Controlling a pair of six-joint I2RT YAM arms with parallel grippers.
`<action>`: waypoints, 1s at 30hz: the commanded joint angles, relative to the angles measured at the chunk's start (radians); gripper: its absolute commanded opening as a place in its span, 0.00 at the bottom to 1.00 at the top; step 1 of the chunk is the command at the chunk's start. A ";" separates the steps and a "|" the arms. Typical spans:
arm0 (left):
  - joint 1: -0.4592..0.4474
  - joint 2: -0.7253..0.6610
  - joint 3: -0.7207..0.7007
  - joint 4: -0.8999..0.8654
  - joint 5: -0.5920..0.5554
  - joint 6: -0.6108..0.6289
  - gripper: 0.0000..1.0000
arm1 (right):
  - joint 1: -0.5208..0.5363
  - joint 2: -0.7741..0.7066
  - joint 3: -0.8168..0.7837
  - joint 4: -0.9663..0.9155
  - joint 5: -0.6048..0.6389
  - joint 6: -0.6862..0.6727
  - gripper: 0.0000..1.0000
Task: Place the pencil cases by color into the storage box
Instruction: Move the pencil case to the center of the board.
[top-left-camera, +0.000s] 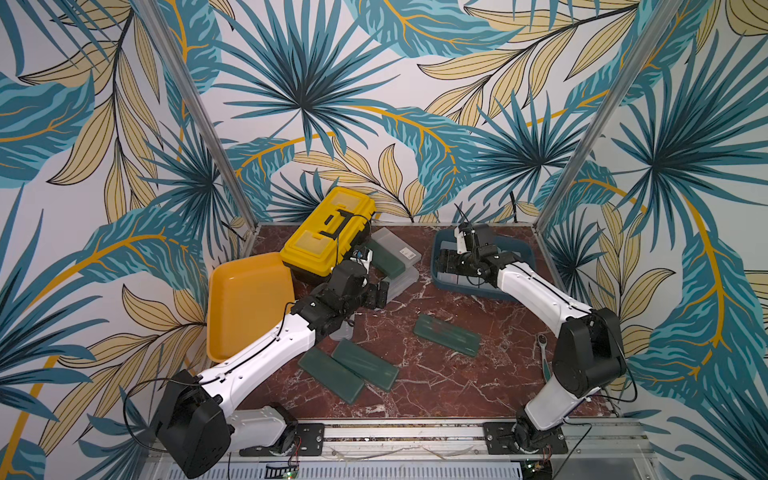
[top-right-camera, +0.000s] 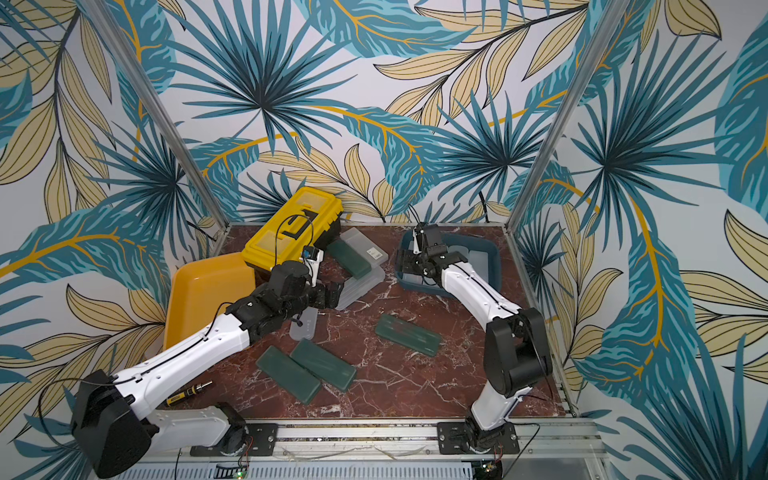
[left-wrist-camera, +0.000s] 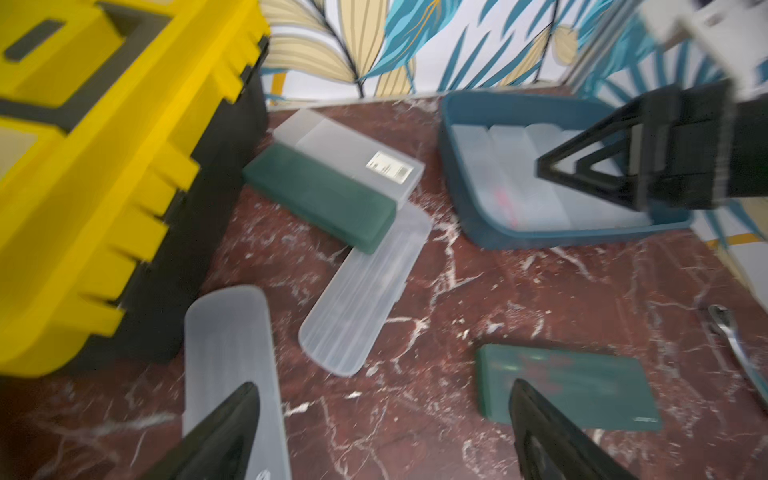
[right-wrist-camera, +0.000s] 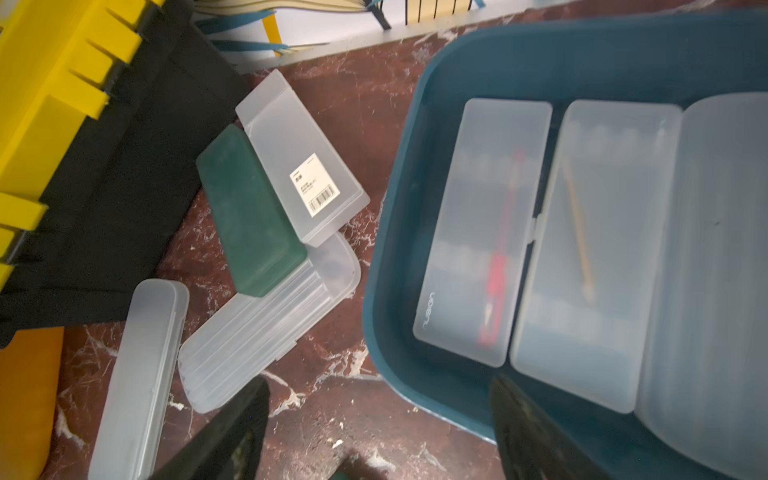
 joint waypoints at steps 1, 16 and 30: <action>0.019 0.021 -0.046 -0.151 -0.101 -0.084 0.95 | 0.022 -0.060 -0.079 0.091 -0.043 0.055 0.84; 0.155 0.260 -0.025 -0.191 -0.065 -0.169 0.94 | 0.109 -0.097 -0.227 0.202 -0.066 0.036 0.85; 0.170 0.382 0.002 -0.181 -0.024 -0.179 0.94 | 0.116 -0.102 -0.238 0.205 -0.070 0.034 0.85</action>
